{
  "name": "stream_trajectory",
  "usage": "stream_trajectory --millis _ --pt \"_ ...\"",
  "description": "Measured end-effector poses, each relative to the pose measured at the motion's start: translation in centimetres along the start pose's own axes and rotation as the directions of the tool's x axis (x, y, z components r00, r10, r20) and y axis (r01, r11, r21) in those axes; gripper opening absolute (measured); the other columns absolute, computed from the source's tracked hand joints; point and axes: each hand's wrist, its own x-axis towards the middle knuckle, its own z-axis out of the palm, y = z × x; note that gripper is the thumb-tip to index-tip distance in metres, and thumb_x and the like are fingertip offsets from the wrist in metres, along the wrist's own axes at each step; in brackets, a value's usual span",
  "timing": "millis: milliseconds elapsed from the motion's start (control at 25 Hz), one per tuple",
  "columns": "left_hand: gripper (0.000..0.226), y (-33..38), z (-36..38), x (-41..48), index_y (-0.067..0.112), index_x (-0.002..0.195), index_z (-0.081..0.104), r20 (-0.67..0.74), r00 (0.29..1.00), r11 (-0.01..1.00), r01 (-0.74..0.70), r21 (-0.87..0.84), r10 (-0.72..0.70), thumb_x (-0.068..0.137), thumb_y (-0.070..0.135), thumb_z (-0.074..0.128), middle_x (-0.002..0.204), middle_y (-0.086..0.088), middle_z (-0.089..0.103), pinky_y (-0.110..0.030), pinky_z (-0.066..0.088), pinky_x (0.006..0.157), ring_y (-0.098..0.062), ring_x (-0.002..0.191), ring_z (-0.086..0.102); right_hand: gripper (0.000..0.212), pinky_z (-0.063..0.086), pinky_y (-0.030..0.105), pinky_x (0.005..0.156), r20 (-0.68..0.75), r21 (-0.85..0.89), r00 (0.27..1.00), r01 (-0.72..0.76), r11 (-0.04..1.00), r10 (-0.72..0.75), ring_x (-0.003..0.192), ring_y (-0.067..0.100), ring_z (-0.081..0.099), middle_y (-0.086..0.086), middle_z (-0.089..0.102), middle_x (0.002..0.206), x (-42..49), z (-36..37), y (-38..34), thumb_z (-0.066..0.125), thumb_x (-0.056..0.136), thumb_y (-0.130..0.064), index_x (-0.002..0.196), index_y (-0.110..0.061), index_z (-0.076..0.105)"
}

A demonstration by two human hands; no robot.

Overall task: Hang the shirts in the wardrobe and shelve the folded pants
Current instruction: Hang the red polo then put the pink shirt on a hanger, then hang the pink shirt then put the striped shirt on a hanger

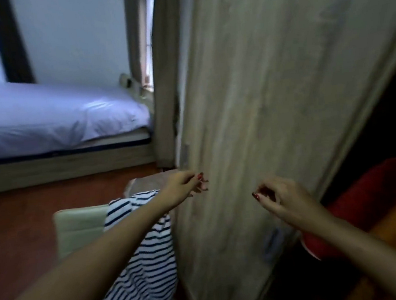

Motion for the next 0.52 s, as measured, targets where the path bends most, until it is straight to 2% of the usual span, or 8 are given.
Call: stream_trajectory --millis 40,80,160,200,320,400,440,520 --pt "0.03 -3.2 -2.7 -0.8 0.004 0.095 0.068 -0.133 0.991 0.987 0.044 0.153 -0.024 0.098 0.025 0.047 0.075 0.001 0.066 -0.021 0.043 0.064 0.004 0.07 0.064 0.023 0.043 0.027 0.063 0.051 0.05 0.998 0.02 0.999 -0.023 0.065 0.006 0.051 -0.007 0.055 0.07 1.9 2.8 -0.7 0.051 0.085 -0.039 0.077 -0.018 0.059" --pt "0.032 -6.3 -5.3 -1.6 0.005 0.093 0.069 -0.256 0.965 0.949 0.138 0.283 -0.064 0.096 0.028 0.047 0.08 -0.005 0.068 -0.026 0.041 0.066 -0.008 0.079 0.066 0.02 0.043 0.026 0.063 0.09 0.102 0.995 0.025 0.994 -0.035 0.065 0.007 0.052 -0.007 0.054 0.07 3.7 5.4 -1.5 0.055 0.086 -0.035 0.076 -0.018 0.059" --pt "0.03 -12.5 -10.6 -3.1 0.003 0.098 0.069 -0.398 0.895 0.854 0.359 0.376 -0.201 0.096 0.024 0.048 0.096 -0.018 0.07 -0.033 0.043 0.073 -0.032 0.092 0.064 0.016 0.044 0.024 0.06 0.158 0.233 0.988 -0.039 0.972 0.001 0.069 0.012 0.057 -0.002 0.059 0.074 7.9 11.0 -3.5 0.06 0.088 -0.025 0.079 -0.011 0.062" --pt "0.029 -15.1 -12.5 -3.6 0.002 0.098 0.069 -0.433 0.865 0.8 0.441 0.407 -0.256 0.096 0.021 0.048 0.1 -0.02 0.07 -0.036 0.045 0.077 -0.035 0.094 0.064 0.014 0.047 0.024 0.059 0.196 0.304 0.979 -0.118 0.945 0.059 0.072 0.016 0.061 0.003 0.062 0.079 9.6 13.3 -4.4 0.061 0.088 -0.021 0.083 -0.008 0.064" --pt "0.038 -21.0 -15.3 -4.2 0.006 0.096 0.069 -0.457 0.788 0.62 0.61 0.492 -0.412 0.096 0.033 0.044 0.103 -0.018 0.071 -0.041 0.046 0.088 -0.035 0.095 0.064 0.012 0.057 0.04 0.072 0.304 0.442 0.928 -0.337 0.831 0.215 0.084 0.022 0.065 0.008 0.067 0.09 14.5 20.2 -6.5 0.06 0.089 -0.019 0.092 -0.009 0.066" --pt "0.052 -22.9 -15.2 -3.9 0.013 0.094 0.067 -0.426 0.749 0.486 0.657 0.577 -0.507 0.096 0.051 0.032 0.104 -0.01 0.07 -0.048 0.027 0.108 -0.029 0.103 0.061 0.018 0.055 0.047 0.082 0.348 0.472 0.891 -0.435 0.767 0.292 0.092 0.025 0.064 0.009 0.067 0.1 17.0 23.9 -7.6 0.061 0.089 -0.022 0.1 -0.008 0.064" --pt "0.057 -23.3 -14.8 -3.5 0.016 0.091 0.066 -0.393 0.751 0.451 0.643 0.619 -0.531 0.095 0.057 0.027 0.103 -0.008 0.069 -0.051 0.017 0.111 -0.026 0.105 0.06 0.024 0.054 0.048 0.085 0.38 0.476 0.863 -0.491 0.729 0.333 0.094 0.028 0.064 0.012 0.066 0.105 17.8 25.4 -8.1 0.061 0.088 -0.023 0.105 -0.006 0.062" --pt "0.059 -23.0 -14.3 -2.2 0.02 0.09 0.064 -0.305 0.78 0.469 0.587 0.66 -0.547 0.092 0.063 0.025 0.101 -0.005 0.067 -0.05 0.02 0.108 -0.026 0.105 0.059 0.03 0.054 0.047 0.084 0.45 0.459 0.792 -0.602 0.654 0.413 0.092 0.035 0.064 0.02 0.065 0.101 18.7 27.9 -9.1 0.062 0.088 -0.023 0.105 0.002 0.058"
